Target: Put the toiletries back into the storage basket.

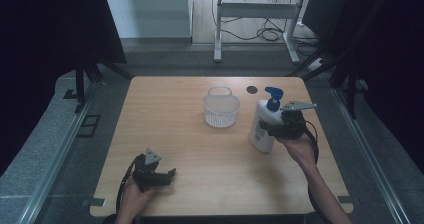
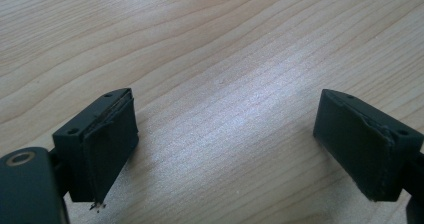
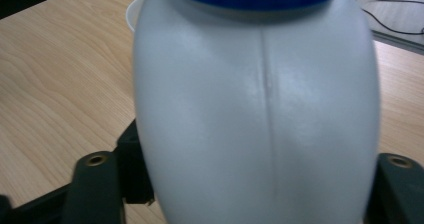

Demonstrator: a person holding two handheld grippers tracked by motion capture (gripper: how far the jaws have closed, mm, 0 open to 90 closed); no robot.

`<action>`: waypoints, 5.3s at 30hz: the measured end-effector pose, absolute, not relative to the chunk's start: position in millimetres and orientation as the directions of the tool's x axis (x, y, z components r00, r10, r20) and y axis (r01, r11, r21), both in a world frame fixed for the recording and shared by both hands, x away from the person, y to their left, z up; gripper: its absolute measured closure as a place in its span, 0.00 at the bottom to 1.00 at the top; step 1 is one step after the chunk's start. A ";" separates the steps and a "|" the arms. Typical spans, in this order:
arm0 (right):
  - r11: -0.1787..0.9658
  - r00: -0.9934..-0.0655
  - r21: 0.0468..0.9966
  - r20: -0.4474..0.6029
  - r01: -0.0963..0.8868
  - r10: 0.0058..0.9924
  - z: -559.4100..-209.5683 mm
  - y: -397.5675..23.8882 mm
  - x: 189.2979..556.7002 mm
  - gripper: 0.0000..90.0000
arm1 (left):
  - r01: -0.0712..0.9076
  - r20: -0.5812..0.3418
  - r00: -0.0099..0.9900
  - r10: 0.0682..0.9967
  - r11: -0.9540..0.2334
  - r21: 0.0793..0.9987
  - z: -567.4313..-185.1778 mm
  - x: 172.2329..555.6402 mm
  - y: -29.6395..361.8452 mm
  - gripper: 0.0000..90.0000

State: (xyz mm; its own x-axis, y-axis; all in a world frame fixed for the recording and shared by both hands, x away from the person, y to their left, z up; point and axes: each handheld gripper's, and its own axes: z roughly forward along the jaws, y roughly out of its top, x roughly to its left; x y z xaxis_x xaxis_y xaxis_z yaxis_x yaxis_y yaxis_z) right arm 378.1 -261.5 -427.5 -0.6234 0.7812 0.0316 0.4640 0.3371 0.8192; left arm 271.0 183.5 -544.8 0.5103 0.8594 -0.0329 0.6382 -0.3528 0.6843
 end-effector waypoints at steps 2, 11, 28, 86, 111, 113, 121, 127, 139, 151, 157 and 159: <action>0.343 -0.623 0.816 0.027 0.465 0.782 -427.5 -261.2 378.3 0.40 | 0.638 -0.033 0.510 0.859 -0.353 0.684 -544.8 271.0 183.5 0.11; 0.368 -0.616 0.803 0.000 0.470 0.787 -424.2 -258.7 377.4 0.42 | 0.638 -0.032 0.511 0.859 -0.353 0.684 -544.7 271.0 183.6 0.11; 0.395 -0.643 0.807 -0.025 0.439 0.765 -405.8 -251.7 377.3 0.42 | 0.637 -0.030 0.513 0.858 -0.357 0.684 -544.6 271.1 183.8 0.11; 0.407 -0.689 0.830 -0.039 0.381 0.724 -335.1 -226.2 412.3 0.42 | 0.632 -0.028 0.518 0.855 -0.361 0.685 -544.8 271.8 184.0 0.11; 0.416 -0.714 0.839 -0.047 0.351 0.698 -315.3 -192.3 441.3 0.43 | 0.633 -0.026 0.520 0.854 -0.365 0.683 -544.6 271.9 184.2 0.11; 0.414 -0.715 0.840 -0.045 0.350 0.697 -315.3 -189.4 444.0 0.43 | 0.633 -0.026 0.520 0.854 -0.365 0.683 -544.6 271.9 184.3 0.11; 0.423 -0.726 0.839 -0.051 0.341 0.685 -316.2 -176.8 454.2 0.43 | 0.633 -0.025 0.520 0.854 -0.365 0.683 -544.6 271.9 184.3 0.11; 0.430 -0.734 0.838 -0.052 0.338 0.678 -318.4 -167.8 461.0 0.43 | 0.633 -0.025 0.520 0.854 -0.366 0.682 -544.6 271.8 184.3 0.11; 0.444 -0.750 0.836 -0.061 0.322 0.658 -324.9 -151.5 472.6 0.43 | 0.633 -0.026 0.520 0.854 -0.365 0.683 -544.6 271.8 184.2 0.11; 0.467 -0.768 0.827 -0.070 0.312 0.637 -335.6 -133.5 482.3 0.43 | 0.632 -0.026 0.520 0.854 -0.364 0.684 -544.7 271.8 184.2 0.11; 0.475 -0.771 0.823 -0.073 0.311 0.632 -339.7 -129.4 484.4 0.43 | 0.632 -0.026 0.520 0.854 -0.364 0.684 -544.7 271.8 184.2 0.11; 0.476 -0.773 0.822 -0.071 0.312 0.630 -341.3 -128.1 485.0 0.43 | 0.633 -0.027 0.520 0.854 -0.363 0.684 -544.7 271.8 184.2 0.11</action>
